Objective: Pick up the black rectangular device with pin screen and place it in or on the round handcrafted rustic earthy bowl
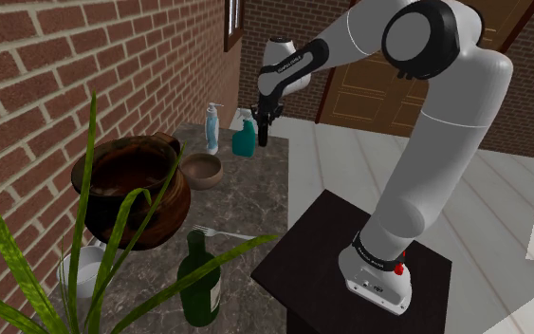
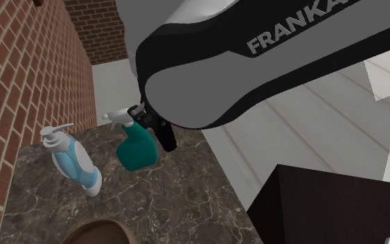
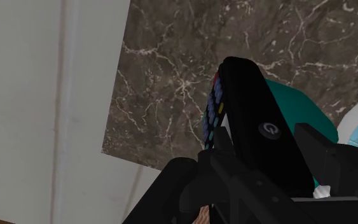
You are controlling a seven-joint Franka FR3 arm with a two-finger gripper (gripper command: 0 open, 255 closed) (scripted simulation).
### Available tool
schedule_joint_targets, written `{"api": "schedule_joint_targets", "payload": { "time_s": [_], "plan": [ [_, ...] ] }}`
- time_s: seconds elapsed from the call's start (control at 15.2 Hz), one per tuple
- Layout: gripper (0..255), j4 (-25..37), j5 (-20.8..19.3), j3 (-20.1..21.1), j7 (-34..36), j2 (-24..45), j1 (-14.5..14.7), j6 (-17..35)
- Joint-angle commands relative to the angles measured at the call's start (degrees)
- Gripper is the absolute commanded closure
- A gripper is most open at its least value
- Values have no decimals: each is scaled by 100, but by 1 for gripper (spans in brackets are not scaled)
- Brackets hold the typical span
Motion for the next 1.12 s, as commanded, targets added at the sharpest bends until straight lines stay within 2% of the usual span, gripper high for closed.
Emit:
{"api": "schedule_joint_targets", "payload": {
  "time_s": [0.0, 0.79, 1.06],
  "plan": [
    [255, 50, 3, 0, -16, -89, 2, -136],
    [255, 450, 25, 11, -96, -510, 20, -953],
    [255, 447, -116, 247, 499, -615, 317, -1123]
  ]
}}
